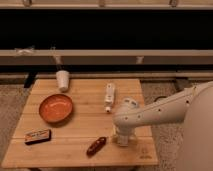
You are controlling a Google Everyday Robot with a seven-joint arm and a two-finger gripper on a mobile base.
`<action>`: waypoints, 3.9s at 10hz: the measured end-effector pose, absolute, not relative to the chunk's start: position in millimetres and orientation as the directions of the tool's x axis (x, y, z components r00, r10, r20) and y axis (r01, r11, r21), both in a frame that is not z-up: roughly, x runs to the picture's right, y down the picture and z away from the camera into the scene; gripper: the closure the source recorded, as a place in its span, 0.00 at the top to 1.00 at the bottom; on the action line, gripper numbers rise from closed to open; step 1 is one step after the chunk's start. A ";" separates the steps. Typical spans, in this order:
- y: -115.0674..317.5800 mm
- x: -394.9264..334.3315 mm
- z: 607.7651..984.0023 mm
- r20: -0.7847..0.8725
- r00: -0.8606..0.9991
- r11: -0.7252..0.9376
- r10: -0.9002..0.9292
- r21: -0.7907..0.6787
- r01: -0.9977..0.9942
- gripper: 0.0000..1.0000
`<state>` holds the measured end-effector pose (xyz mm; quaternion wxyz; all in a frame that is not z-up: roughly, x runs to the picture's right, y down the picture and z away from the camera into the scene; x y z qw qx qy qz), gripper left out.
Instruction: Place the white sponge in the ceramic bowl
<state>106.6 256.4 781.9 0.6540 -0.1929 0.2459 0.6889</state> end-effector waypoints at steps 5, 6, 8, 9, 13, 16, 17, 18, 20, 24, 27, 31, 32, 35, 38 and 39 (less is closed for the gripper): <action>255.2 110.2 792.0 -0.588 -0.059 -0.020 0.807 0.072 -0.997 0.54; 255.5 108.4 793.9 -0.591 -0.056 -0.021 0.805 0.065 -0.998 0.42; 256.8 105.2 796.1 -0.601 -0.054 -0.024 0.798 0.058 -0.998 0.23; 256.6 103.7 796.1 -0.605 -0.052 -0.021 0.794 0.058 -0.998 0.15; 209.3 60.1 779.1 -0.581 0.066 0.090 0.812 0.013 -0.996 0.00; 157.9 -6.8 774.1 -0.541 0.220 0.224 0.812 -0.060 -0.973 0.00; 141.7 -30.8 773.7 -0.525 0.274 0.269 0.806 -0.088 -0.959 0.00; 129.4 -52.3 776.1 -0.510 0.325 0.312 0.796 -0.114 -0.943 0.00; 108.0 -92.8 784.6 -0.477 0.418 0.388 0.773 -0.165 -0.907 0.00; 76.7 -177.6 804.6 -0.391 0.603 0.530 0.696 -0.286 -0.798 0.00; 67.6 -235.9 818.4 -0.324 0.713 0.607 0.622 -0.376 -0.701 0.15; 70.2 -278.8 836.7 -0.262 0.793 0.648 0.550 -0.466 -0.603 0.56; 70.7 -283.3 838.4 -0.247 0.804 0.651 0.541 -0.482 -0.587 0.64; 73.4 -296.9 841.6 -0.202 0.833 0.656 0.515 -0.533 -0.534 0.80; 73.4 -297.6 841.2 -0.200 0.834 0.655 0.515 -0.535 -0.533 0.80; 73.4 -297.7 841.0 -0.200 0.834 0.655 0.515 -0.536 -0.533 0.80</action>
